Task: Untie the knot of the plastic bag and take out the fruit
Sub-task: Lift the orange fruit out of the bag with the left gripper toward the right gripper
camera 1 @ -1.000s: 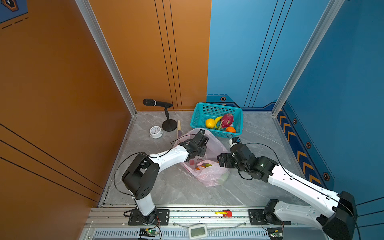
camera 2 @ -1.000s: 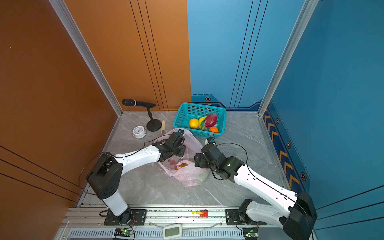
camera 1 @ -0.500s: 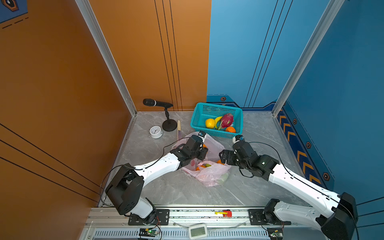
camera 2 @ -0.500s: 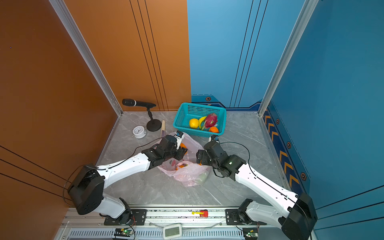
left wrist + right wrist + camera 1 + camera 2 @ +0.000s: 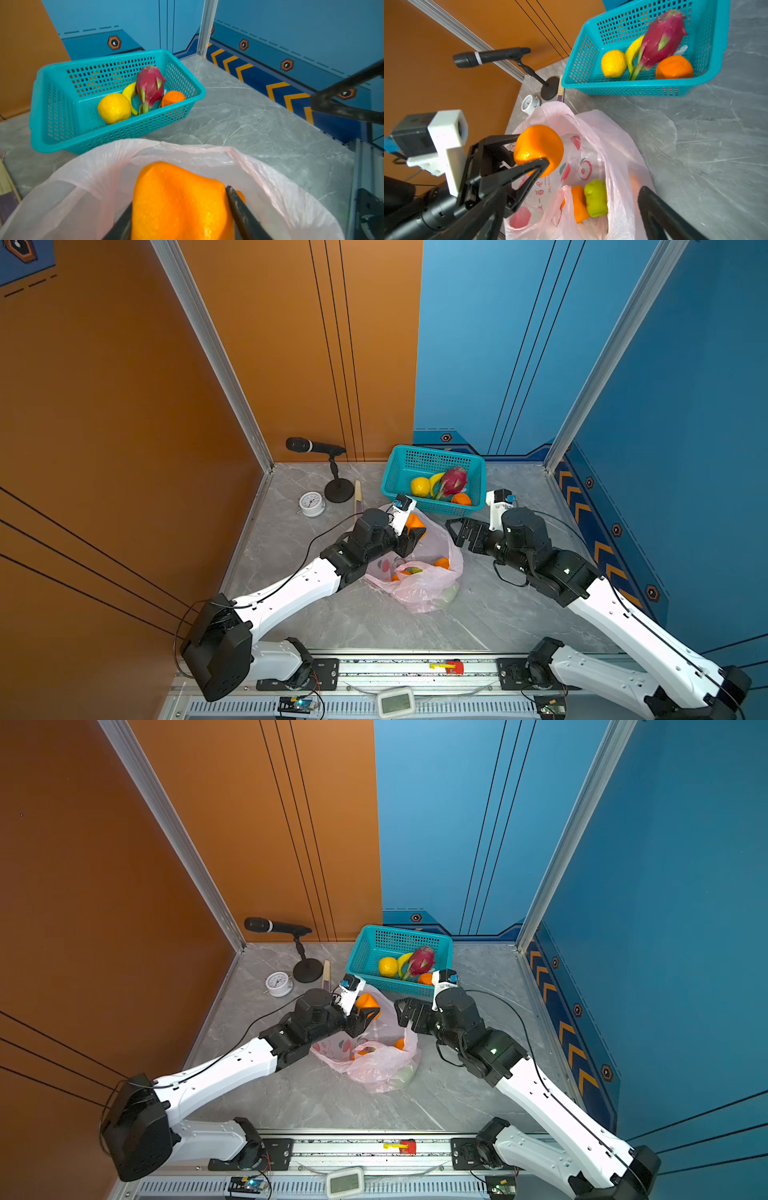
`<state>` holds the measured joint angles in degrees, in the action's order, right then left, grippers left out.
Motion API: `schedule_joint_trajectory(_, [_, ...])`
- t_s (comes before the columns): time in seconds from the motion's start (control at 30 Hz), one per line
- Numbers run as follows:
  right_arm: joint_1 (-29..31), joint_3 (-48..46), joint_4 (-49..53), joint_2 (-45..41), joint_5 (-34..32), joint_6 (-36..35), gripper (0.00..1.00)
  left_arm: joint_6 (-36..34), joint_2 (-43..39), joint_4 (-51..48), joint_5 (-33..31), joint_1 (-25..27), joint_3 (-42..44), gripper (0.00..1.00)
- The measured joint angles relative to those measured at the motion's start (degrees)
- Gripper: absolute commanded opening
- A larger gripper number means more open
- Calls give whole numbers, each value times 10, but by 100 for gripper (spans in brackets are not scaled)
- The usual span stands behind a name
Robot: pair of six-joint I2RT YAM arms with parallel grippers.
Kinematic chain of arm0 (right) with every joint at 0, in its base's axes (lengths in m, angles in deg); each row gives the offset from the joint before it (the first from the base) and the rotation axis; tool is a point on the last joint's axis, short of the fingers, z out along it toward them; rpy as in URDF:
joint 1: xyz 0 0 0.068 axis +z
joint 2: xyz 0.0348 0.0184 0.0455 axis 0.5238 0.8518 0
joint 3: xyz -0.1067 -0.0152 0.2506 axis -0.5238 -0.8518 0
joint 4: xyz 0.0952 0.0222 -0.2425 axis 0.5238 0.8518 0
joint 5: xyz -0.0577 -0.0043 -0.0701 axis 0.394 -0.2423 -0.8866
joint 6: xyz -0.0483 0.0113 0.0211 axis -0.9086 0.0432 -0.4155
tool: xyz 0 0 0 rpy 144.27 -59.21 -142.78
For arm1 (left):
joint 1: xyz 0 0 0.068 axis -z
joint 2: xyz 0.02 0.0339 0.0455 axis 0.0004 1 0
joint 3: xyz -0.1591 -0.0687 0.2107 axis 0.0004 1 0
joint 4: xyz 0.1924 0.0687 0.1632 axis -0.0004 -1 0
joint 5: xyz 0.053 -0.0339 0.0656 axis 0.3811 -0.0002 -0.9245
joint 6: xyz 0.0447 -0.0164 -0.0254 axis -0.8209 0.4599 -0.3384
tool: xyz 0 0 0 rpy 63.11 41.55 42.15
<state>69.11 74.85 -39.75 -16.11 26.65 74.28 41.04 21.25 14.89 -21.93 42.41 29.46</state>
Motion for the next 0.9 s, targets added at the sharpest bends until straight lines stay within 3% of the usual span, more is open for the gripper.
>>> schedule_joint_trajectory(0.6, [-16, 45, -40, 54, 237, 8, 99, -114, -71, 84, 136, 33, 8, 49])
schedule_joint_trajectory(0.9, [-16, 41, -70, 65, 277, 32, 78, -131, -71, 92, 148, 42, 7, 51])
